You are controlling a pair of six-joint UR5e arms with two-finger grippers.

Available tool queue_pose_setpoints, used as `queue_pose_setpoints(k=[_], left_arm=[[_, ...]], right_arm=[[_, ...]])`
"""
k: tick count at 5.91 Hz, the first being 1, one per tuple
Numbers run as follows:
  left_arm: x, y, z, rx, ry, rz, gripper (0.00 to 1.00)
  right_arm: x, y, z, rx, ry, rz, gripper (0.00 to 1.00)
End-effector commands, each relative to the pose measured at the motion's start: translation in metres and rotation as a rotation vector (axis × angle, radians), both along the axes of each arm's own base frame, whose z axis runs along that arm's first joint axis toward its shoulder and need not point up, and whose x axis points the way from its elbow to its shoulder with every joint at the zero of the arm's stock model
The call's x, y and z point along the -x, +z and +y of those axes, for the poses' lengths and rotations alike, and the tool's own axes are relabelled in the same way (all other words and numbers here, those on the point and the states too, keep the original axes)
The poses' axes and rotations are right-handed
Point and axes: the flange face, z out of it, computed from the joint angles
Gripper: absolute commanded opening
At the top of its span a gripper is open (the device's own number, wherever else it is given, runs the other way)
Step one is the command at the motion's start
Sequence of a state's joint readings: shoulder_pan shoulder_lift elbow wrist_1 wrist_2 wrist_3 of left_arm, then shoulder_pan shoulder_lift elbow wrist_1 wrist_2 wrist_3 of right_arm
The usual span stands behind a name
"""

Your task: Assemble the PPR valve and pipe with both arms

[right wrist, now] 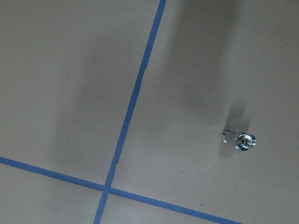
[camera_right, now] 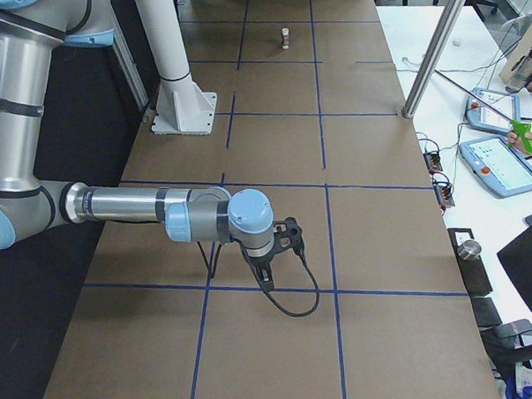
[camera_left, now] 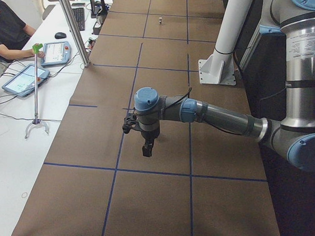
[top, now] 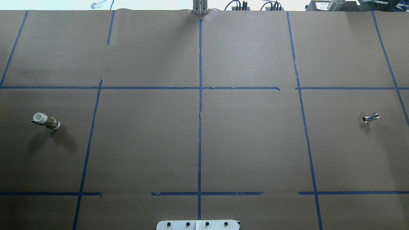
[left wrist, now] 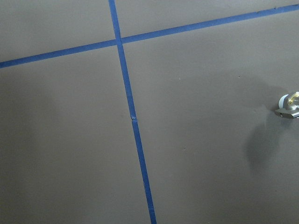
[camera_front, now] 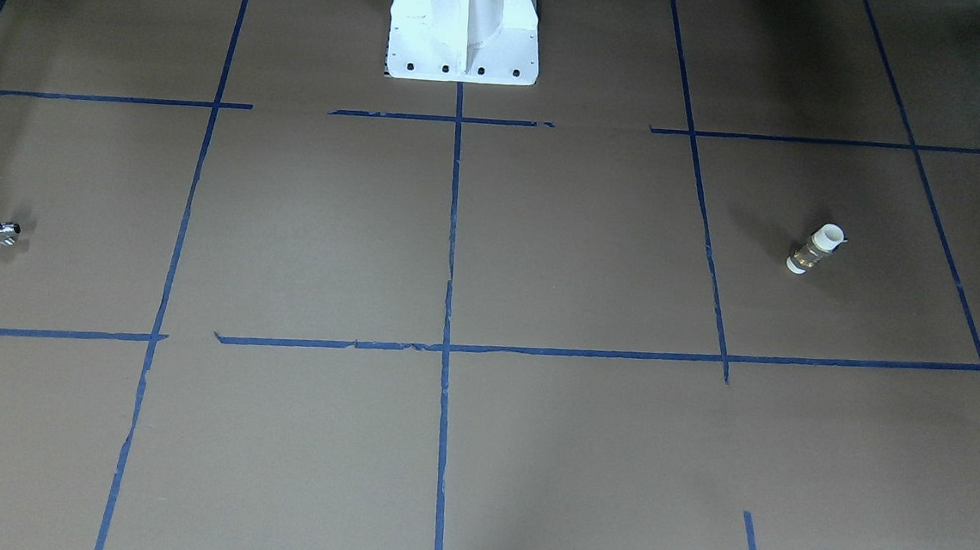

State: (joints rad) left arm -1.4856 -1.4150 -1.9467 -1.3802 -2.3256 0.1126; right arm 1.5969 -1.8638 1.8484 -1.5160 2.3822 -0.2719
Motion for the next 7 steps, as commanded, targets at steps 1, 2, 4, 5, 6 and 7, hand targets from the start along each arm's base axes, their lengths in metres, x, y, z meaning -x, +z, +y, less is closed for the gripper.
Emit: queue_pose_setpoints(k=[1, 2, 4, 5, 6, 7], left_arm=[[-0.008, -0.004, 0.002, 0.005, 0.009, 0.048, 1.00], [-0.046, -0.019, -0.002, 0.073, 0.008, 0.128, 1.00], [-0.143, -0.073, -0.016, 0.099, -0.077, 0.183, 1.00], [-0.176, -0.079, -0.018, 0.097, -0.117, 0.143, 1.00], [-0.211, -0.070, -0.018, 0.090, -0.095, 0.083, 1.00], [-0.233, -0.060, -0.031, 0.076, -0.087, 0.038, 1.00]], right_arm=[[0.001, 0.002, 0.001, 0.007, 0.000, -0.011, 1.00], [0.001, 0.001, 0.002, 0.007, 0.001, -0.019, 1.00], [0.001, 0.002, 0.002, 0.006, -0.001, -0.019, 1.00], [0.001, 0.000, 0.001, 0.000, -0.002, -0.018, 1.00], [0.001, 0.000, 0.001, 0.000, -0.002, -0.018, 1.00], [0.001, 0.000, 0.001, 0.000, -0.002, -0.018, 1.00]])
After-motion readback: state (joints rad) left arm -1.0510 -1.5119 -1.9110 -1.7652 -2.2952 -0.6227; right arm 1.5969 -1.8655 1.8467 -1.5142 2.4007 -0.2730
